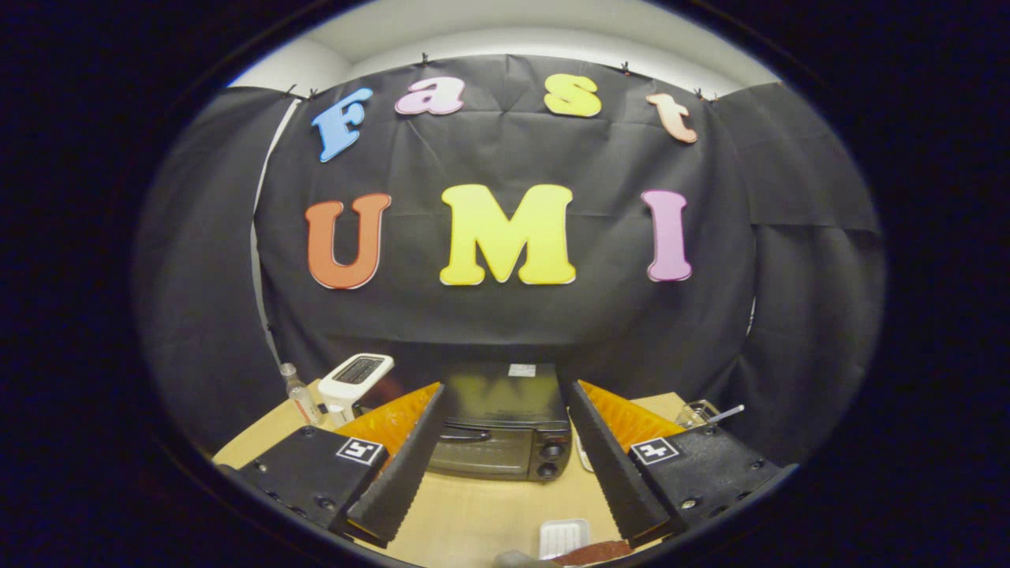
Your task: Open the toaster oven, put the food inside, and close the toaster oven door.
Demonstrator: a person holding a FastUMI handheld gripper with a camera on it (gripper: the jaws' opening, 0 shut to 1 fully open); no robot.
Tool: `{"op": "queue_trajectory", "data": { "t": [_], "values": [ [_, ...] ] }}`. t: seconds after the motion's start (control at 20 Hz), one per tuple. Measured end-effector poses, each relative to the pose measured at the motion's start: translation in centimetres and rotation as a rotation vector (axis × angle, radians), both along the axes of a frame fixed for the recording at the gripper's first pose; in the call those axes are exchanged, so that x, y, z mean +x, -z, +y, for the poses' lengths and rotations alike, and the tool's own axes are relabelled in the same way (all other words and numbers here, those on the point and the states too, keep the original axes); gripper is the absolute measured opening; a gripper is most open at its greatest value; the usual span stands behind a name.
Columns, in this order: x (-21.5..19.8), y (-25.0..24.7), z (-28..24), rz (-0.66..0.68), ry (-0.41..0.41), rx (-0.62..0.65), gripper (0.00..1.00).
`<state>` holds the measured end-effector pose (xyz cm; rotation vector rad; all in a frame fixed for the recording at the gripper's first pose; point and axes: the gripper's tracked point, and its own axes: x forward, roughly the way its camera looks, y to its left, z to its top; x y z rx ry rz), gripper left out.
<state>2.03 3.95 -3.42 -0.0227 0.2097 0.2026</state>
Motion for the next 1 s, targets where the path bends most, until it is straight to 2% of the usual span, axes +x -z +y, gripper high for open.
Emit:
{"op": "queue_trajectory", "data": {
  "t": [0.2,0.5,0.65,0.75,1.0],
  "values": [
    [4.7,5.9,6.2,0.072,-0.031,0.021,0.99],
    [9.5,11.5,10.1,0.114,0.019,-0.027,0.99],
    [10.3,13.3,10.1,0.155,0.039,-0.049,0.99],
    [10.6,13.6,10.1,0.155,0.039,-0.02,0.99],
    [9.3,14.0,9.8,0.182,0.046,-0.023,1.0]
  ]
}}
